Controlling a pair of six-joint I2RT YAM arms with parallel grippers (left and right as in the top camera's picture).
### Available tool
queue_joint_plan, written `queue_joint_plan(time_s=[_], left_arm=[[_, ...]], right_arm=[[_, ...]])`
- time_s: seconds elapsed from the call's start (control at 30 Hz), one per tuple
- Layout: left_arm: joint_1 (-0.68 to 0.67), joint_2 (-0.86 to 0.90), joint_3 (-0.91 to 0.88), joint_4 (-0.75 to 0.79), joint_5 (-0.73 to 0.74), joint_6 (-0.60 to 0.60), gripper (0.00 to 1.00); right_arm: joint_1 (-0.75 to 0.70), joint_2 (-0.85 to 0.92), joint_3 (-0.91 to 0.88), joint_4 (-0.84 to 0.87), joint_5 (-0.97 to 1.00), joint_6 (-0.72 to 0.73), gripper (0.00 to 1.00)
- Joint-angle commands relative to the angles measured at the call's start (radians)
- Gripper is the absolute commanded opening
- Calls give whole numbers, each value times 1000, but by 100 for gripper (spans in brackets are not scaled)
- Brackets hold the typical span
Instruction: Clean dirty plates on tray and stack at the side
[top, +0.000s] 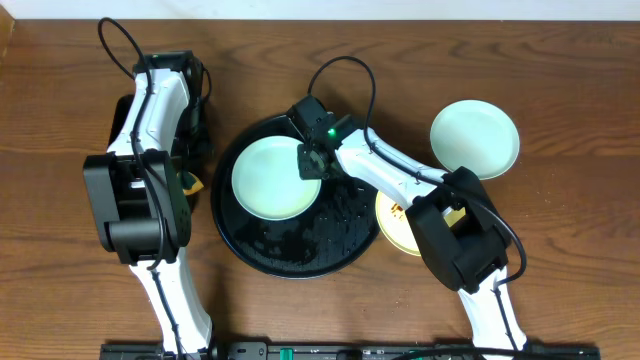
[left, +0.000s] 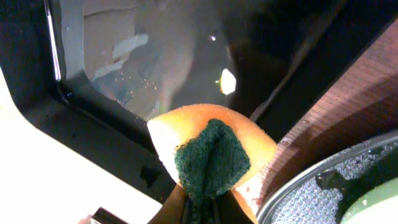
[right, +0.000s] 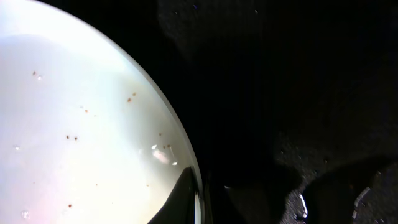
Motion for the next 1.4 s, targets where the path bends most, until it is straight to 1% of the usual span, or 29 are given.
queue_joint_plan(time_s=[0.0, 0.07, 0.2, 0.27, 0.3, 0.33, 0.5, 0.7, 0.8, 0.83, 0.87, 0.97, 1.0, 1.07, 1.1, 1.13, 1.17, 1.27, 1.37], left_arm=[[0, -36, 21, -13, 22, -2, 8], [0, -36, 21, -16, 29, -3, 9], [0, -36, 21, -22, 37, -5, 9], [-1, -36, 21, -21, 58, -5, 9], [0, -36, 21, -21, 67, -5, 13], [0, -36, 21, -21, 74, -5, 15], [0, -36, 21, -23, 74, -5, 15], [0, -36, 21, -22, 127, -5, 16], [0, -36, 21, -18, 133, -5, 17], [0, -36, 21, -18, 133, -5, 25], [0, -36, 21, -17, 133, -5, 27], [0, -36, 21, -6, 133, -5, 27], [0, -36, 21, -3, 132, -5, 27], [0, -36, 21, -2, 118, -4, 29], [0, -36, 21, -3, 110, -3, 29], [0, -36, 21, -3, 105, 0, 29], [0, -36, 21, -3, 95, -1, 29], [0, -36, 21, -3, 91, 7, 29], [0, -36, 21, -3, 91, 6, 29]], right_arm=[[1, 67, -19, 15, 57, 14, 2], [-3, 63, -11, 2, 114, 10, 2], [-20, 29, 34, -88, 250, -6, 2], [-30, -8, 52, -116, 317, -26, 1], [-34, -29, 61, -124, 346, -42, 2], [-37, -51, 70, -132, 372, -55, 2], [-50, -161, 89, -140, 467, -119, 2], [-56, -237, 91, -145, 533, -160, 2], [-57, -250, 91, -167, 526, -168, 1], [-57, -250, 91, -183, 518, -150, 1], [-57, -249, 91, -207, 491, -118, 1], [-59, -240, 91, -280, 380, -19, 12], [-59, -234, 90, -307, 354, 26, 23], [-59, -229, 90, -366, 297, 114, 54], [-59, -227, 90, -389, 278, 143, 60], [-59, -224, 90, -411, 251, 171, 69], [-58, -224, 90, -426, 209, 180, 69], [-49, -224, 80, -438, 62, 179, 54], [-25, -224, 43, -404, -13, 160, 52]])
